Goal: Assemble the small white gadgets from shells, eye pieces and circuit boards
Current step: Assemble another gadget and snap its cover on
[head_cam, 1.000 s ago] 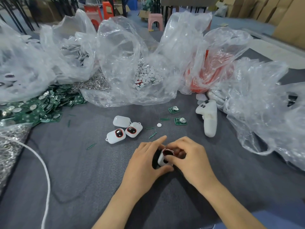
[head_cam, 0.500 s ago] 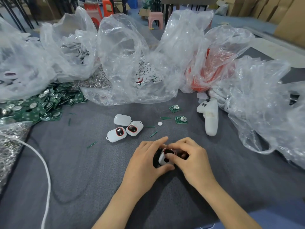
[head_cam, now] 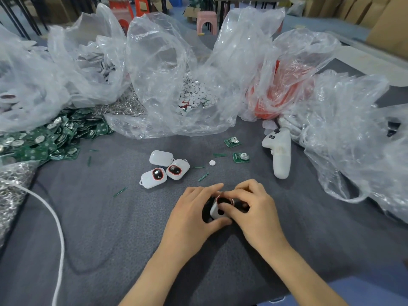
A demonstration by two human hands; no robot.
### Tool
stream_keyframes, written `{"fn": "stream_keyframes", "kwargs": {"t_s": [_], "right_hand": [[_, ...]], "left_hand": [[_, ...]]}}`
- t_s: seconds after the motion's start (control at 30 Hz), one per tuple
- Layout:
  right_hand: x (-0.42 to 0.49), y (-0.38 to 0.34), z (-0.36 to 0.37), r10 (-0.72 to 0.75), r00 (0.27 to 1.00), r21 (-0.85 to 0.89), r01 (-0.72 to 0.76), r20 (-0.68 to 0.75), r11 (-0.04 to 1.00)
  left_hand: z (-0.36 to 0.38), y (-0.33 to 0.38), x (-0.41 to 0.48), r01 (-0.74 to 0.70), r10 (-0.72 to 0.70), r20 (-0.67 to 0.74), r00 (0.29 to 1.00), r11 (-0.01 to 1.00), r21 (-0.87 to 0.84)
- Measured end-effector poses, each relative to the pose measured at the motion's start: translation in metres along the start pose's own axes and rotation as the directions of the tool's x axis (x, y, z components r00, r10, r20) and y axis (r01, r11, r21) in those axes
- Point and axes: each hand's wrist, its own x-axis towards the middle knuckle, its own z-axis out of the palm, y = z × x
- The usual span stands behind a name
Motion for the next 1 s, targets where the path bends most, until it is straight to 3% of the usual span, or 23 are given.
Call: {"fn": "stream_keyframes", "kwargs": {"t_s": [0.1, 0.3, 1.0], "right_hand": [[0.001, -0.002, -0.003, 0.019, 0.999, -0.032, -0.018, 0.034, 0.999], [0.001, -0.005, -0.008, -0.069, 0.996, -0.194, 0.080, 0.062, 0.978], [0.013, -0.003, -0.012, -0.077, 0.983, -0.163, 0.105, 0.168, 0.981]], "left_hand": [[0.000, 0.001, 0.001, -0.006, 0.006, -0.005, 1.000, 1.000, 0.001], [-0.001, 0.001, 0.001, -0.004, 0.004, -0.011, 1.000, 1.000, 0.009], [0.001, -0.001, 0.001, 0.007, -0.008, -0.026, 1.000, 1.000, -0.017]]}}
